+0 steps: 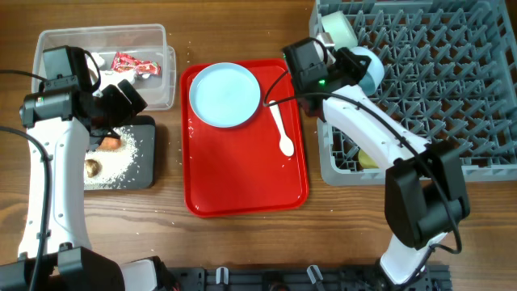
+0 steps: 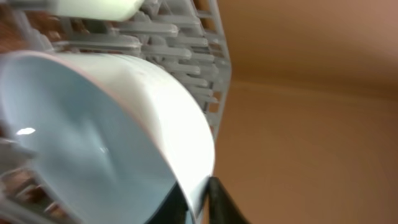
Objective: Sort waste into correct bins and load items into the dishwasher rack
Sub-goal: 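Place the blue bowl into the dish rack with the right gripper, then grasp the light-blue plate edge with the right gripper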
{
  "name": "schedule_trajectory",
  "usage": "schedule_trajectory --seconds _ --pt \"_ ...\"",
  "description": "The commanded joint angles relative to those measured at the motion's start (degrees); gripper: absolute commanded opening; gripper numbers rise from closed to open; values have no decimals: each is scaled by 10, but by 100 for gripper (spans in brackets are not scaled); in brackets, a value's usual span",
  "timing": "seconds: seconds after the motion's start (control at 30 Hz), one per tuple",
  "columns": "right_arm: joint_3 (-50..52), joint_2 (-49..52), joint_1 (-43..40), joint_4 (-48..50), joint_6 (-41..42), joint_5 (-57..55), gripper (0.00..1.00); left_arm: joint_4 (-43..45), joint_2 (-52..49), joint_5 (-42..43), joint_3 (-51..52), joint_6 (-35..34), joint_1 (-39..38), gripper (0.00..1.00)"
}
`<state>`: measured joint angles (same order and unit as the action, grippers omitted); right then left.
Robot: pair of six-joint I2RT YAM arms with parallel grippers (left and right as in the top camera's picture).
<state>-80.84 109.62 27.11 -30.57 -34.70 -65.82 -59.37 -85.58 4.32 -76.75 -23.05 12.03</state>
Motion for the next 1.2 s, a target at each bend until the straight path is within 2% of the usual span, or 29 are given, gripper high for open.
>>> schedule_trajectory --seconds 0.0,0.03,0.07,0.1,0.23,0.37,0.43,0.53,0.67,0.7,0.73,0.77,0.8,0.87,0.93,1.03,1.17 --pt "7 10 15 -6 10 64 47 1 8 -3 -5 -1 2 100" --pt "7 10 19 -6 10 64 67 1 8 -3 -5 -1 2 100" --pt "7 10 21 -6 4 64 98 1 8 -3 -5 -1 2 100" --pt "7 10 22 -6 2 64 100 1 8 -3 -5 -1 2 100" --pt "7 7 35 8 3 64 100 1 8 -3 -5 -1 2 100" --pt "6 -33 54 123 2 69 100 1 8 -3 -5 -1 2 100" --pt "6 -68 56 162 3 111 100 1 8 -3 -5 -1 2 100" --pt "6 -96 64 152 71 188 100 1 8 -3 -5 -1 2 100" --pt "6 -102 108 10 226 485 100 1 8 -3 -5 -1 2 100" --pt "6 -102 111 -11 284 611 100 1 8 -3 -5 -1 2 100" --pt "6 -102 110 -18 334 684 96 1 8 -3 -5 -1 2 100" --pt "6 -102 109 -19 372 730 81 1 8 -3 -5 -1 2 100" --pt "6 -102 109 -13 408 755 76 1 8 -3 -5 -1 2 100" --pt "1 -105 108 -8 469 755 75 1 8 -3 -5 -1 2 100" --pt "-53 -106 96 -59 527 764 70 1 8 -3 -5 -1 2 100" --pt "-151 -106 66 -130 542 731 68 1 8 -3 -5 -1 2 100" --pt "-171 -78 22 -133 541 711 67 1 8 -3 -5 -1 2 100"
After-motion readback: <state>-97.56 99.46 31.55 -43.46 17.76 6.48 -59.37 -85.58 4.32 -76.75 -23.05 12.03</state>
